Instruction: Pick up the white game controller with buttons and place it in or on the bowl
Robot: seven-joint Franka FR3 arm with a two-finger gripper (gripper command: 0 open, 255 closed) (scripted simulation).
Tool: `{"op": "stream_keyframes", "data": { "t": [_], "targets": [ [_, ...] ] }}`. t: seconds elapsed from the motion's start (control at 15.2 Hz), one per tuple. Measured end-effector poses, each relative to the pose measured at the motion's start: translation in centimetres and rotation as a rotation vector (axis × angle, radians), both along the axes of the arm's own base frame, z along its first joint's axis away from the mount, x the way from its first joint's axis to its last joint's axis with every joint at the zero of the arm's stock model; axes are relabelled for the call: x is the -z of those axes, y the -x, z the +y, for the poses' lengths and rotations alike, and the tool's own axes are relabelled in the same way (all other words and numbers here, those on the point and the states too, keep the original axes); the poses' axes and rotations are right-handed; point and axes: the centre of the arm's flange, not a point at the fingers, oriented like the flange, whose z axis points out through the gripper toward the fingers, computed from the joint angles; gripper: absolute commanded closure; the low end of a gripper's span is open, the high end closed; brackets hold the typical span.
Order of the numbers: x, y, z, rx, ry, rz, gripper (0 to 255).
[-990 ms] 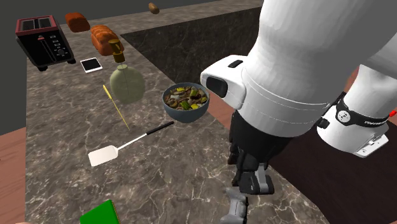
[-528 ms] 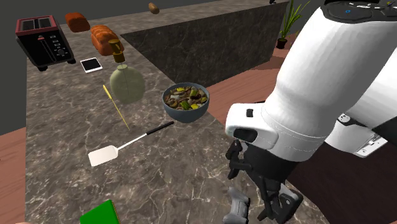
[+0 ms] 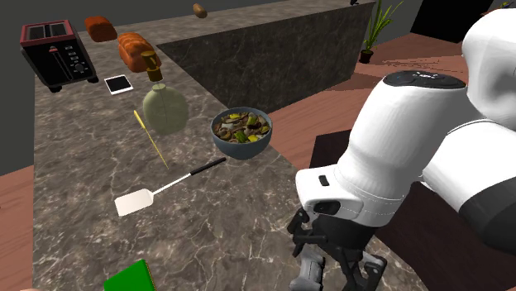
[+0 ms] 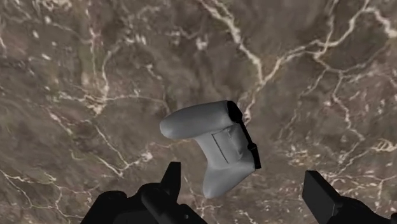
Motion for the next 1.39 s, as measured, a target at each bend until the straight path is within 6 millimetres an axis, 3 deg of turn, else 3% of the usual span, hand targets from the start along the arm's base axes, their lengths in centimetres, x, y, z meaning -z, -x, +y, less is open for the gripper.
{"op": "stream_keyframes", "data": {
  "t": [0.2, 0.59, 0.66, 1.39],
  "targets": [
    [1.6, -0.3, 0.2, -0.001, 0.0, 0.0, 0],
    [1.9, -0.4, 0.2, -0.002, 0.0, -0.001, 0],
    [1.9, -0.4, 0.2, -0.002, 0.0, -0.001, 255],
    [1.3, -0.6, 0.2, -0.002, 0.0, -0.012, 255]
  ]
}}
